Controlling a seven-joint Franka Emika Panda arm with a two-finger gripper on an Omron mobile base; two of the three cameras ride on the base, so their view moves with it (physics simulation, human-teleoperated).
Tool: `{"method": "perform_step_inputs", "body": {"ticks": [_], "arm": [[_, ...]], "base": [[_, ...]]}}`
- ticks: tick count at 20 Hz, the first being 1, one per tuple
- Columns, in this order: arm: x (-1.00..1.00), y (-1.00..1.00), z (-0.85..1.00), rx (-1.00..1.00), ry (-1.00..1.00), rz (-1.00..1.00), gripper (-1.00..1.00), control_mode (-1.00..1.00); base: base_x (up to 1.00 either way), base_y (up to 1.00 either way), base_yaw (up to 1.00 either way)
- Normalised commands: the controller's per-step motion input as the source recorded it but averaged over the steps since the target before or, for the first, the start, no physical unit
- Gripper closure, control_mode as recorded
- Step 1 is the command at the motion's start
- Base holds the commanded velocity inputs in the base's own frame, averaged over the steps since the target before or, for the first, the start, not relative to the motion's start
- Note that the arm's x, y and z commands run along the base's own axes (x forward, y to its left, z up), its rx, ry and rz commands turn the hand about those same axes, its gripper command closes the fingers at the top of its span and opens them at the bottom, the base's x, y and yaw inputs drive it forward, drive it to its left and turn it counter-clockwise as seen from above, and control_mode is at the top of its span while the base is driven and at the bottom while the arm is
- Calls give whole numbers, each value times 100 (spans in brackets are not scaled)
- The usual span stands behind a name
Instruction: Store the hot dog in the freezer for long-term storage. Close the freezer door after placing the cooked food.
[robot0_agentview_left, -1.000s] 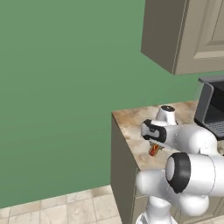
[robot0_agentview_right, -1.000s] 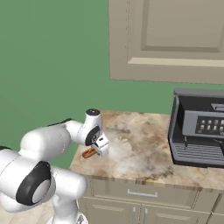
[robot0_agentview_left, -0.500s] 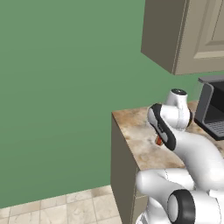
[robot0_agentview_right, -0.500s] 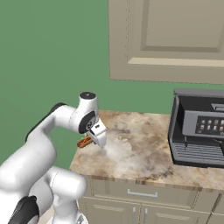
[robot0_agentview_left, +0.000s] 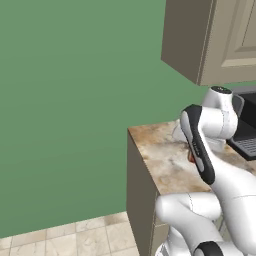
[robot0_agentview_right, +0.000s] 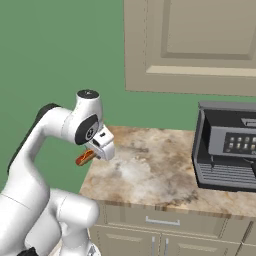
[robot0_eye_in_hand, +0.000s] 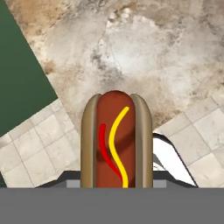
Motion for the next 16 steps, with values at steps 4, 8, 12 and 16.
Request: {"method": "perform_step_inputs", "body": {"ticks": [4, 8, 12, 16], "arm": [[-36, 38, 91, 0, 16, 50, 100, -100], [-67, 25, 58, 0, 5, 53, 100, -100], [-96, 23, 26, -3, 0, 53, 100, -100], [-99, 46, 19, -10, 0, 42, 100, -100]], "base": [[0, 0, 0], [0, 0, 0], [0, 0, 0], [0, 0, 0]]}}
